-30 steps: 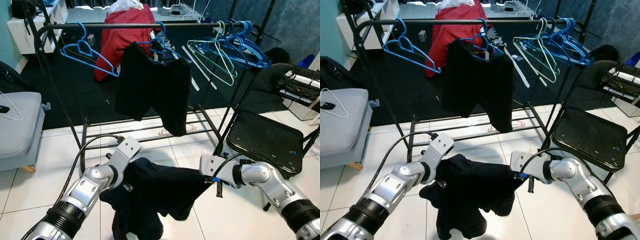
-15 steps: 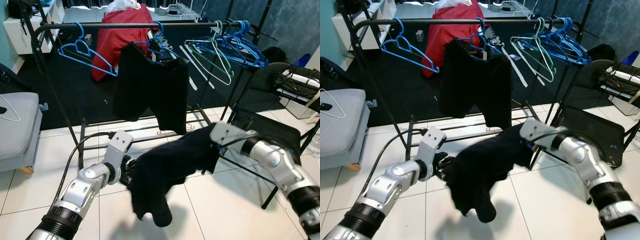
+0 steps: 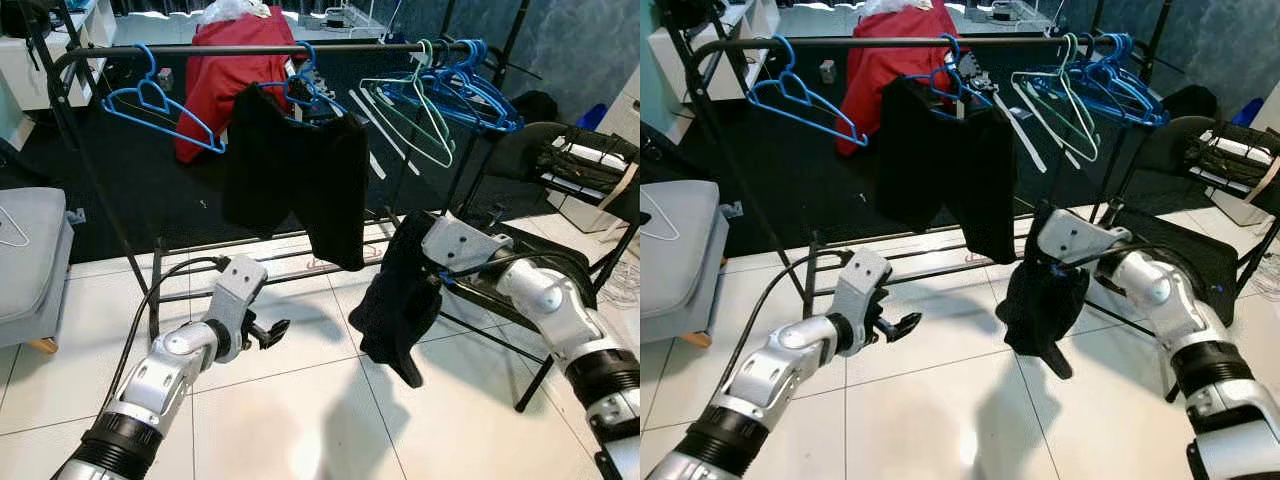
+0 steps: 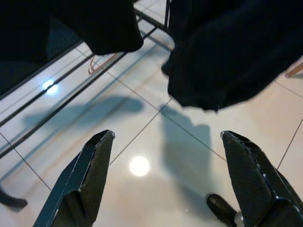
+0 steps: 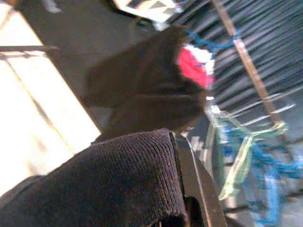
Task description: Hang hanger
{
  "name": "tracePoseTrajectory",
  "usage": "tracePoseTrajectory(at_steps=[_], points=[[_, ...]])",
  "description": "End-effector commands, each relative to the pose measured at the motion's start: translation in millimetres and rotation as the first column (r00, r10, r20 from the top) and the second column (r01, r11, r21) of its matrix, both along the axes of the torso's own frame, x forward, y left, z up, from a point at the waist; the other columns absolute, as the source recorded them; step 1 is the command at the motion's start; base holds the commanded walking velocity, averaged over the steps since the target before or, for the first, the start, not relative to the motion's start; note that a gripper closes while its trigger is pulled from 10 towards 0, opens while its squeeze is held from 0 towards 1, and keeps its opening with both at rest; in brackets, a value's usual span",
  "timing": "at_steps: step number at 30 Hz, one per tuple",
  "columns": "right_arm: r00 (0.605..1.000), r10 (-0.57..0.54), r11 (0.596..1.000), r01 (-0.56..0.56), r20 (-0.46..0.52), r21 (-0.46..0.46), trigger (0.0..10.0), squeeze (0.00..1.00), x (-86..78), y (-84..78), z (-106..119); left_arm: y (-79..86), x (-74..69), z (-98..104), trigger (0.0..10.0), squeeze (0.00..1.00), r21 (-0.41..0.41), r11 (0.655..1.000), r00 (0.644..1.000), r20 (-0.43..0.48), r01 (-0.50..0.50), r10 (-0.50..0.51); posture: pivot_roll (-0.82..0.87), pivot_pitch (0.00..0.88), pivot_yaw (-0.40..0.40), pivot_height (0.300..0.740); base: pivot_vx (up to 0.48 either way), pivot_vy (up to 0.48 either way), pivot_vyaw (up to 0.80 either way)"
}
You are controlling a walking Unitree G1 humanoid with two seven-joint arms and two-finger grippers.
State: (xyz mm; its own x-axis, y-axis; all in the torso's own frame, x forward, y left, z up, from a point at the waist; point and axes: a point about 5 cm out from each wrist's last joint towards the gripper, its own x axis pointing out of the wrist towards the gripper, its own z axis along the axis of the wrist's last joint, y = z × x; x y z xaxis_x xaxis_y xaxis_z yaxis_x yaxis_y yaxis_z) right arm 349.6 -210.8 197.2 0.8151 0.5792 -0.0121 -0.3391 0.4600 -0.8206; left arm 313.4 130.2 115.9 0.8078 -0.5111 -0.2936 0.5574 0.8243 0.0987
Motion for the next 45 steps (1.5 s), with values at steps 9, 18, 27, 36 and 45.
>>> tracePoseTrajectory(at_steps=[9, 18, 27, 36, 45], points=[[0.988, -0.005, 0.989, 0.027, -0.152, 0.144, 0.0, 0.00, 19.6, 16.9, 18, -6.1, 2.0, 11, 10.0, 0.00, -0.032, 0.996, 0.997, 0.009, -0.080, 0.080, -0.13, 0.091, -0.056, 0.740, 0.000, 0.000, 0.00], [0.924, 0.067, 0.979, 0.011, -0.377, 0.202, 0.0, 0.00, 33.9, 48.2, 21, -44.5, -8.6, 57, 10.0, 0.00, -0.222, 0.970, 0.995, 0.020, 0.101, -0.099, -0.13, 0.083, -0.078, 0.740, 0.000, 0.000, 0.00], [0.877, 0.087, 0.974, 0.026, -0.473, 0.226, 0.0, 0.00, 38.5, 65.1, 12, -67.2, -9.7, 66, 10.0, 1.00, -0.230, 0.966, 0.992, -0.031, 0.115, -0.126, -0.13, 0.087, -0.103, 0.740, 0.000, 0.000, 0.00], [0.870, 0.087, 0.965, 0.047, -0.485, 0.258, 0.0, 0.00, 40.9, 81.2, 18, -76.7, 9.4, 59, 10.0, 0.71, -0.226, 0.962, 0.984, -0.125, -0.152, 0.126, -0.13, 0.106, -0.111, 0.740, 0.000, 0.000, 0.00], [0.850, 0.174, 0.952, -0.018, -0.497, 0.304, 0.0, 0.00, 35.3, 97.9, 29, -88.7, 16.0, 47, 10.0, 0.00, -0.262, 0.942, 0.966, -0.207, -0.207, 0.155, -0.15, 0.125, -0.113, 0.740, 0.000, 0.000, 0.00]])
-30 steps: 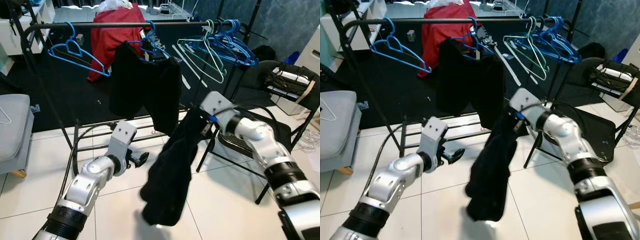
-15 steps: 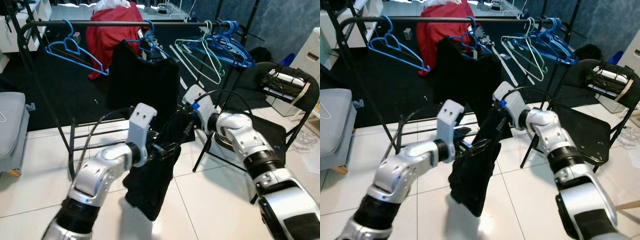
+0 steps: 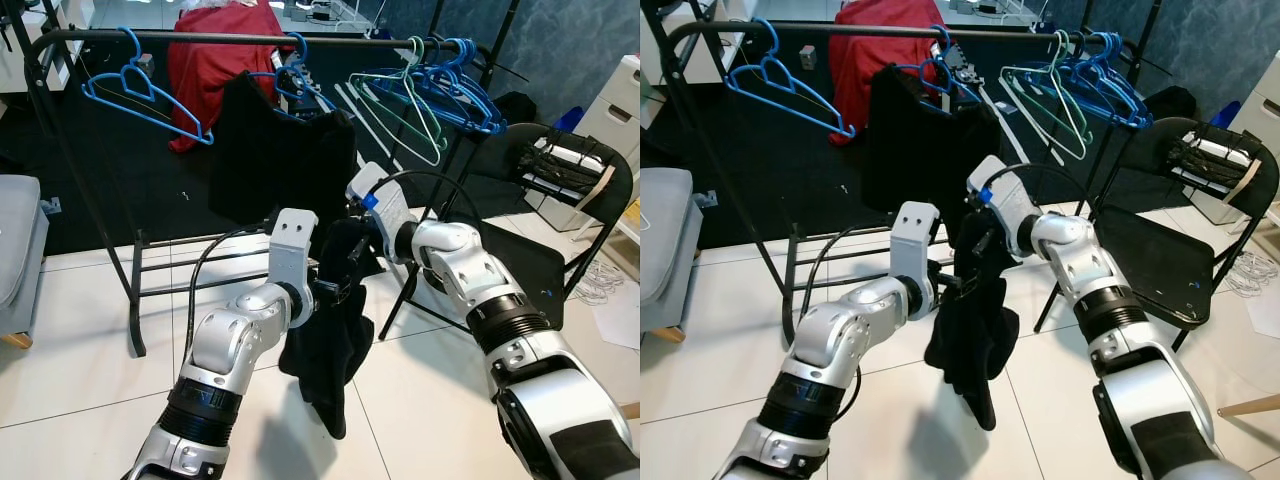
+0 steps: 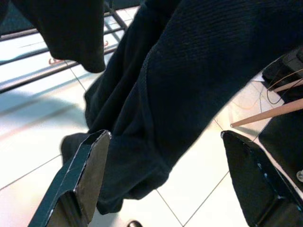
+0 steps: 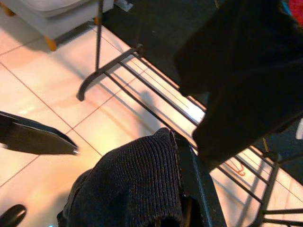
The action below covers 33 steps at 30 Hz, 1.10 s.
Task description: Hang hanger
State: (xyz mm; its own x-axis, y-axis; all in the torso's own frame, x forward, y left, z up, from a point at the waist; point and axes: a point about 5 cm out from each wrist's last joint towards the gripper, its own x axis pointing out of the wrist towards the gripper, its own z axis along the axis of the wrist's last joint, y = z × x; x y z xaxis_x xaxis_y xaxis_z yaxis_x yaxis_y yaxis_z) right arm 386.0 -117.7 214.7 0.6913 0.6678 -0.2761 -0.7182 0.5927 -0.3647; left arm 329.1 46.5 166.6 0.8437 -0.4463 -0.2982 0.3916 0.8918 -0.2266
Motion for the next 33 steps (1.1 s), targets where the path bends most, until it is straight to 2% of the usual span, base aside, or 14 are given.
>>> tracePoseTrajectory(at_steps=[1, 4, 11, 13, 15, 17, 18, 20, 21, 24, 30, 33], points=[[0.999, 0.047, 0.998, -0.047, 0.017, 0.042, 0.0, 0.00, -2.6, 7.8, 12, -5.1, 2.7, -4, 10.0, 0.00, -0.008, 1.000, 1.000, -0.023, -0.021, 0.021, -0.15, 0.129, -0.114, 0.740, 0.000, 0.000, 0.00], [0.998, 0.064, 0.996, -0.065, 0.015, 0.054, 0.0, 0.00, -5.0, 16.1, 11, -4.0, 8.6, -4, 10.0, 0.00, -0.019, 0.998, 0.997, -0.047, -0.055, 0.054, -0.15, 0.131, -0.115, 0.740, 0.000, 0.000, 0.00], [0.997, 0.071, 0.995, -0.072, 0.013, 0.069, 0.0, 0.00, -6.7, 23.9, 9, -3.8, 11.0, -5, 10.0, 0.00, -0.050, 0.995, 0.994, -0.076, -0.082, 0.078, -0.14, 0.135, -0.117, 0.740, 0.000, 0.000, 0.00], [0.997, 0.076, 0.994, -0.077, 0.010, 0.073, 0.0, 0.00, -8.1, 26.3, 10, -1.8, 12.8, -7, 10.0, 0.00, -0.042, 0.994, 0.992, -0.079, -0.104, 0.101, -0.14, 0.137, -0.116, 0.740, 0.000, 0.000, 0.00], [0.996, 0.085, 0.994, -0.085, 0.005, 0.075, 0.0, 0.00, -10.3, 28.1, 10, 7.0, 17.1, -9, 10.0, 0.00, 0.012, 0.989, 0.987, -0.052, -0.150, 0.150, -0.14, 0.137, -0.116, 0.740, 0.000, 0.000, 0.00], [0.996, 0.086, 0.994, -0.086, 0.002, 0.072, 0.0, 0.00, -11.1, 28.2, 10, 10.4, 18.7, -9, 10.0, 0.00, 0.029, 0.987, 0.986, -0.037, -0.160, 0.161, -0.15, 0.138, -0.114, 0.740, 0.000, 0.000, 0.00], [0.996, 0.086, 0.994, -0.086, 0.001, 0.066, 0.0, 0.00, -11.6, 27.2, 9, 13.6, 20.1, -7, 9.3, 0.00, 0.031, 0.986, 0.986, -0.021, -0.162, 0.163, -0.15, 0.138, -0.114, 0.740, 0.000, 0.000, 0.00], [0.996, 0.085, 0.995, -0.085, 0.001, 0.061, 0.0, 0.00, -11.9, 26.5, 9, 15.2, 20.9, -6, 9.3, 0.00, 0.027, 0.987, 0.987, -0.011, -0.161, 0.162, -0.15, 0.138, -0.114, 0.740, 0.000, 0.000, 0.00], [0.996, 0.085, 0.995, -0.085, -0.002, 0.059, 0.0, 0.00, -12.8, 26.0, 8, 17.6, 22.5, -5, 0.0, 0.00, 0.003, 0.986, 0.986, -0.009, -0.164, 0.164, -0.14, 0.137, -0.115, 0.740, 0.000, 0.000, 0.00], [0.996, 0.086, 0.995, -0.086, -0.006, 0.058, 0.0, 0.00, -14.1, 25.9, 8, 22.2, 24.6, -5, 0.0, 0.00, -0.031, 0.982, 0.982, -0.016, -0.186, 0.186, -0.15, 0.137, -0.114, 0.740, 0.000, 0.000, 0.00], [0.997, 0.082, 0.995, -0.082, -0.012, 0.051, 0.0, 0.00, -14.7, 25.0, 6, 26.3, 26.8, -1, 0.0, 0.00, 0.001, 0.982, 0.982, 0.028, -0.187, 0.187, -0.14, 0.137, -0.113, 0.740, 0.000, 0.000, 0.00], [0.997, 0.080, 0.996, -0.080, -0.015, 0.046, 0.0, 0.00, -14.8, 24.4, 4, 25.7, 26.8, 2, 0.0, 0.00, -0.008, 0.985, 0.984, 0.046, -0.171, 0.171, -0.14, 0.136, -0.113, 0.740, 0.000, 0.000, 0.00]])
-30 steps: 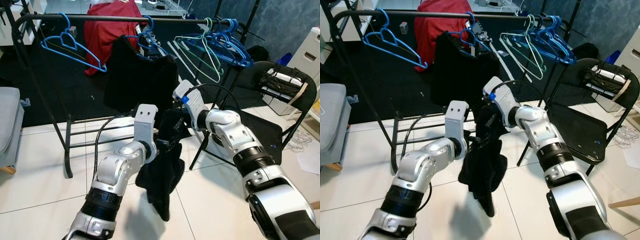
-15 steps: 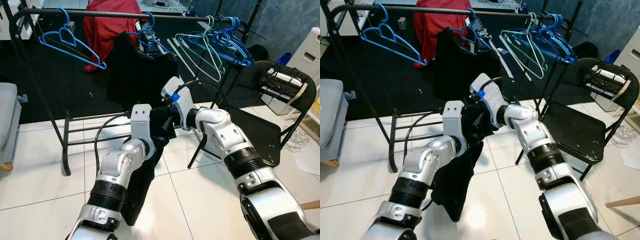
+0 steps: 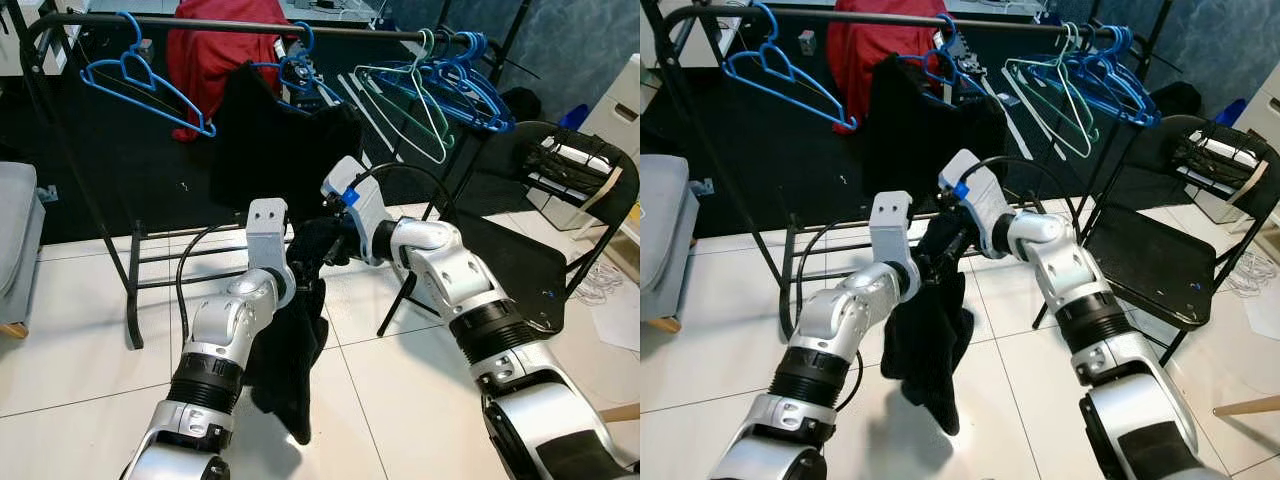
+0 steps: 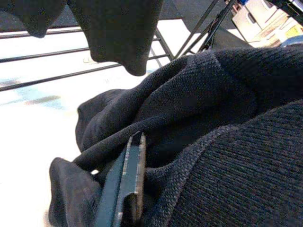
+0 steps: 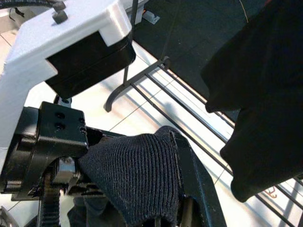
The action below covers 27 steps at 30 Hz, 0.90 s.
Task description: Hang hanger
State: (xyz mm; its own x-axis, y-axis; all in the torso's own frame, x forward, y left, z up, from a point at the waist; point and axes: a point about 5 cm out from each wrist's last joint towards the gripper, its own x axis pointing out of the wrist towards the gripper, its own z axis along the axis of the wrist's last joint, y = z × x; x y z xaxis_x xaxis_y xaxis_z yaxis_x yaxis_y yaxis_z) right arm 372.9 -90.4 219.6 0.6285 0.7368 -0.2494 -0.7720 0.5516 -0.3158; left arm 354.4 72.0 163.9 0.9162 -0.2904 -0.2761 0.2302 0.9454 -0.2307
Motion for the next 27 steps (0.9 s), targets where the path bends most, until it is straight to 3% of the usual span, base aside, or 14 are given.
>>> tracePoseTrajectory(at_steps=[1, 3, 4, 8, 9, 12, 17, 23, 27], points=[[1.000, -0.001, 1.000, 0.002, 0.005, -0.012, 0.0, 0.00, -1.7, -2.9, -1, 0.3, 1.5, 5, 0.0, 0.00, 0.009, 1.000, 1.000, 0.025, 0.008, -0.008, -0.14, 0.136, -0.113, 0.740, 0.000, 0.000, 0.00], [1.000, -0.005, 1.000, 0.005, 0.000, -0.018, 0.0, 0.00, -2.2, -3.8, -2, -2.7, 1.0, 10, 0.0, 0.00, 0.011, 0.998, 0.996, 0.072, 0.057, -0.058, -0.14, 0.137, -0.114, 0.740, 0.000, 0.000, 0.00], [1.000, -0.013, 1.000, 0.013, -0.007, -0.027, 0.0, 0.00, -2.4, -5.7, -4, -9.8, -2.9, 17, 4.2, 0.00, 0.015, 0.987, 0.978, 0.131, 0.163, -0.163, -0.14, 0.136, -0.113, 0.740, 0.000, 0.000, 0.00], [1.000, -0.018, 0.999, 0.017, -0.009, -0.030, 0.0, 0.00, -2.1, -6.7, -5, -12.0, -4.3, 19, 4.9, 0.00, 0.037, 0.979, 0.967, 0.152, 0.199, -0.203, -0.14, 0.136, -0.111, 0.740, 0.000, 0.000, 0.00], [1.000, -0.021, 0.999, 0.021, -0.010, -0.029, 0.0, 0.00, -1.9, -7.2, -5, -12.9, -5.3, 19, 10.0, 0.00, 0.063, 0.974, 0.961, 0.159, 0.217, -0.224, -0.14, 0.136, -0.111, 0.740, 0.000, 0.000, 0.00], [1.000, -0.024, 0.999, 0.023, -0.010, -0.029, 0.0, 0.00, -1.8, -7.6, -4, -13.4, -5.9, 18, 10.0, 0.00, 0.090, 0.969, 0.957, 0.163, 0.228, -0.240, -0.14, 0.134, -0.109, 0.740, 0.000, 0.000, 0.00], [0.998, -0.066, 0.997, 0.066, -0.014, -0.038, 0.0, 0.00, 2.1, -17.0, -4, -13.0, -11.1, 17, 10.0, 0.00, 0.214, 0.935, 0.932, 0.167, 0.283, -0.321, -0.14, 0.129, -0.109, 0.740, 0.000, 0.000, 0.00], [0.996, -0.082, 0.996, 0.082, -0.017, -0.043, 0.0, 0.00, 3.3, -21.6, -4, -10.0, -13.7, 15, 10.0, 0.00, 0.244, 0.923, 0.927, 0.159, 0.298, -0.341, -0.14, 0.129, -0.109, 0.740, 0.000, 0.000, 0.00], [0.995, -0.103, 0.994, 0.102, -0.019, -0.048, 0.0, 0.00, 4.0, -26.9, -6, -2.7, -18.4, 9, 10.0, 0.00, 0.316, 0.895, 0.914, 0.156, 0.314, -0.376, -0.13, 0.112, -0.105, 0.740, 0.000, 0.000, 0.00]])
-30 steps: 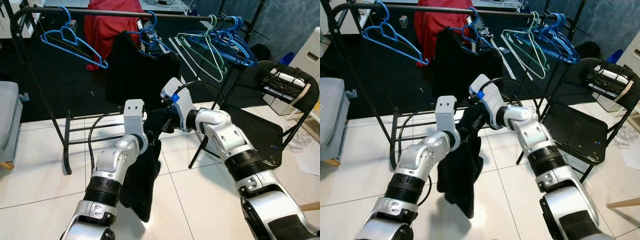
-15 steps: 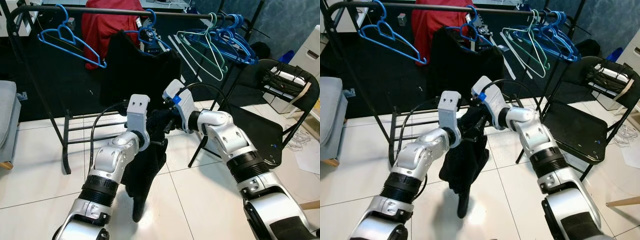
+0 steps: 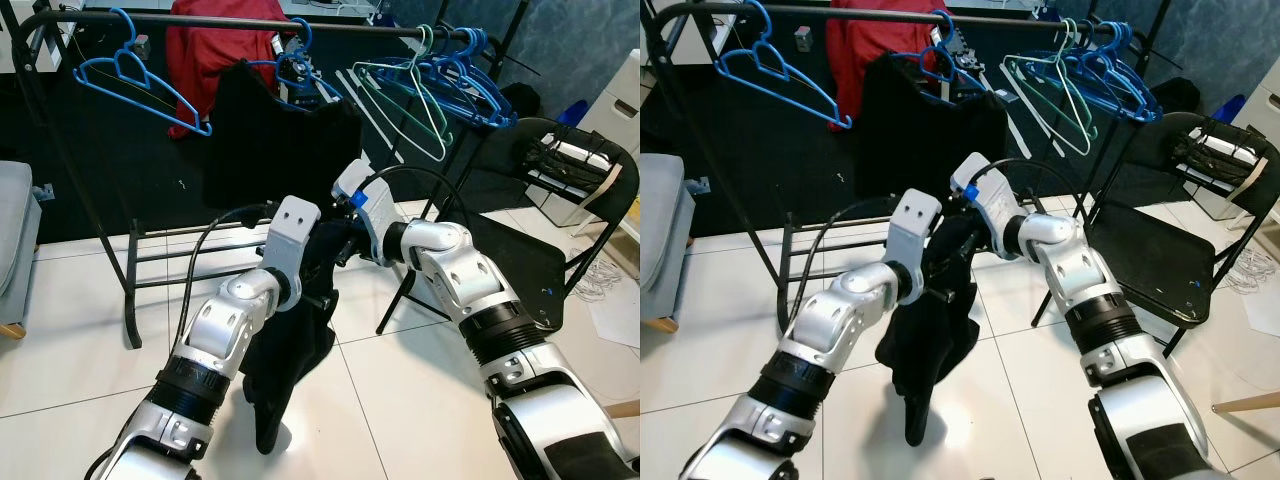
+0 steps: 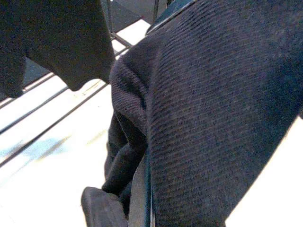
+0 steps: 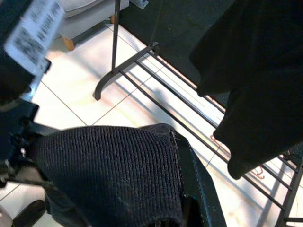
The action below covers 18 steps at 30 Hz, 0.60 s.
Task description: Hang hanger
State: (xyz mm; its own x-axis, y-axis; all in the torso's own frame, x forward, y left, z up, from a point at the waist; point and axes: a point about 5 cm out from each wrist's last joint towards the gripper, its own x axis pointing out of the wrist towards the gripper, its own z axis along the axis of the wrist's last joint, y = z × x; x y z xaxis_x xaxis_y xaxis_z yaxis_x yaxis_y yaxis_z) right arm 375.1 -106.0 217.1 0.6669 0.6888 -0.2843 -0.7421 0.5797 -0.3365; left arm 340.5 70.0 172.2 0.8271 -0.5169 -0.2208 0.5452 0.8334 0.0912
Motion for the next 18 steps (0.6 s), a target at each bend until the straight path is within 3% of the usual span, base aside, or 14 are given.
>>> tracePoseTrajectory(at_steps=[1, 6, 8, 9, 12, 16, 18], points=[[0.999, -0.047, 0.999, 0.047, -0.015, -0.003, 0.0, 0.00, 1.9, -11.3, -3, -0.7, -4.5, 0, 10.0, 0.00, 0.016, 0.999, 0.999, 0.026, 0.029, -0.030, -0.13, 0.112, -0.105, 0.740, 0.000, 0.000, 0.00], [0.997, -0.071, 0.997, 0.071, -0.017, -0.002, 0.0, 0.00, 3.5, -18.8, -2, 5.6, -9.9, -3, 10.0, 0.00, 0.039, 0.997, 0.997, 0.039, 0.071, -0.072, -0.13, 0.101, -0.104, 0.740, 0.000, 0.000, 0.00], [0.995, -0.097, 0.995, 0.097, -0.023, -0.002, 0.0, 0.00, 6.1, -28.9, -1, 8.6, -18.7, -2, 10.0, 0.00, 0.110, 0.976, 0.973, 0.119, 0.186, -0.198, -0.13, 0.101, -0.104, 0.740, 0.000, 0.000, 0.00], [0.995, -0.097, 0.995, 0.097, -0.023, -0.002, 0.0, 0.00, 6.1, -28.9, -1, 8.6, -18.7, -2, 10.0, 0.00, 0.110, 0.976, 0.973, 0.119, 0.186, -0.198, -0.13, 0.101, -0.104, 0.740, 0.000, 0.000, 0.00], [0.993, -0.116, 0.993, 0.116, -0.037, -0.004, 0.0, 0.00, 7.5, -39.1, 1, 10.1, -38.3, -5, 10.0, 0.00, 0.184, 0.905, 0.901, 0.140, 0.383, -0.410, -0.13, 0.090, -0.104, 0.740, 0.000, 0.000, 0.00], [0.992, -0.117, 0.993, 0.117, -0.039, -0.002, 0.0, 0.00, 7.4, -40.3, 1, 11.2, -44.0, -7, 10.0, 0.00, 0.196, 0.879, 0.879, 0.116, 0.435, -0.462, -0.13, 0.090, -0.104, 0.740, 0.000, 0.000, 0.00], [0.993, -0.111, 0.994, 0.111, -0.044, 0.003, 0.0, 0.00, 6.6, -38.0, 0, 12.5, -40.7, -7, 10.0, 0.00, 0.187, 0.897, 0.899, 0.109, 0.401, -0.425, -0.13, 0.088, -0.102, 0.740, 0.000, 0.000, 0.00]])
